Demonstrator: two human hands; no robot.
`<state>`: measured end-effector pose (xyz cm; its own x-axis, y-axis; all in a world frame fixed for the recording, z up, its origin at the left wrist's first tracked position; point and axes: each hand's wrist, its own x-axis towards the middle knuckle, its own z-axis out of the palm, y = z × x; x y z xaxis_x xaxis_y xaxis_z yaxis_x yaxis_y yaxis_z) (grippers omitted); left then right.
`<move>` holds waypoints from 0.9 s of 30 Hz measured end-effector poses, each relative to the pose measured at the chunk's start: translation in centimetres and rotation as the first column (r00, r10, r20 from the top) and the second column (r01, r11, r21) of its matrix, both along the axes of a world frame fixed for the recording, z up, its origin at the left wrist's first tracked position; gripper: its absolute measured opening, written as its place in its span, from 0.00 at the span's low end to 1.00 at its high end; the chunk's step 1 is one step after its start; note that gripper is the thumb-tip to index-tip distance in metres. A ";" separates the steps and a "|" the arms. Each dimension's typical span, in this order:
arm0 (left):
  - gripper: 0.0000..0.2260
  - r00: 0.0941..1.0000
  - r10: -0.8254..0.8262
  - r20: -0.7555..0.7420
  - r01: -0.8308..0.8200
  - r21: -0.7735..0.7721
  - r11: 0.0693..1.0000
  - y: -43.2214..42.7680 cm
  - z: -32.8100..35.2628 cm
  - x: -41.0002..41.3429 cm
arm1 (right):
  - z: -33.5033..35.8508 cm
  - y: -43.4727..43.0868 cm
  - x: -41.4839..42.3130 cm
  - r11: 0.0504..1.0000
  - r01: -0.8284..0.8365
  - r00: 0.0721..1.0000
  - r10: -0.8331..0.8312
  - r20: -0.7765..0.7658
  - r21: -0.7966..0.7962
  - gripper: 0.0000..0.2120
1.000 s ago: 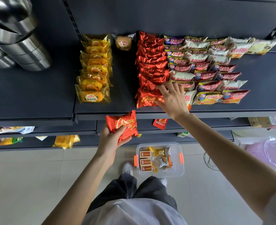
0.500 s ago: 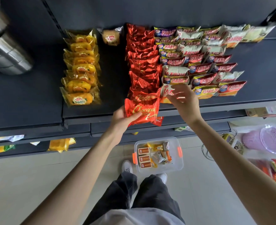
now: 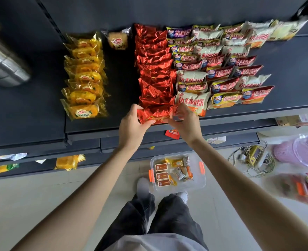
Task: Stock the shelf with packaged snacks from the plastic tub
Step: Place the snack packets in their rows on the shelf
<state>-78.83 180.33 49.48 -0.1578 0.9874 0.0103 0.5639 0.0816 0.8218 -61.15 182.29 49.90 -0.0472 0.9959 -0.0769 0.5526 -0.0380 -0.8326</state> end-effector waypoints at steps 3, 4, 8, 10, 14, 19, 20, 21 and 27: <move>0.22 0.991 0.076 -0.106 -0.069 0.068 0.995 0.0 -0.6 0.6 | -1.1 -0.1 -0.4 0.996 0.050 0.996 -0.056 0.075 0.072 0.16; 0.22 0.984 0.105 -0.146 -0.097 0.063 0.993 0.0 -0.8 0.7 | -1.5 -0.1 -0.3 0.993 0.065 0.992 -0.075 0.104 0.099 0.16; 0.25 0.977 0.138 -0.163 -0.138 0.016 0.990 -0.1 -1.1 0.8 | -2.2 -0.4 -0.2 0.981 0.107 0.978 -0.134 0.157 0.164 0.17; 0.25 0.987 0.119 -0.108 -0.121 -0.004 0.993 0.0 -1.1 0.8 | -2.2 -0.5 -0.2 0.980 0.113 0.978 -0.138 0.155 0.162 0.16; 0.24 0.998 0.064 -0.025 -0.064 0.016 0.998 0.2 -1.5 0.6 | -1.9 -0.6 -0.1 0.984 0.164 0.983 -0.168 0.067 0.067 0.14; 0.23 0.997 0.073 0.032 -0.073 -0.017 0.997 0.1 -1.8 0.5 | -2.0 -0.6 0.1 0.986 0.165 0.986 -0.165 0.002 0.036 0.15; 0.23 0.996 0.077 0.038 -0.076 -0.023 0.997 0.1 -1.8 0.5 | -2.0 -0.6 0.1 0.986 0.163 0.987 -0.163 -0.012 0.029 0.15; 0.22 0.996 0.083 0.044 -0.082 -0.025 0.996 0.1 -1.9 0.6 | -2.0 -0.6 0.1 0.986 0.163 0.986 -0.162 -0.023 0.024 0.15; 0.21 0.991 0.118 0.069 -0.119 0.011 0.993 0.3 -1.8 1.2 | -1.9 -0.6 0.0 0.984 0.162 0.987 -0.160 -0.022 0.078 0.14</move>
<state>-77.63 180.67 47.68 -0.2745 0.9615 0.0107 0.4936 0.1314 0.8597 -61.10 181.64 47.99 0.1135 0.9935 0.0017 0.5317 -0.0593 -0.8449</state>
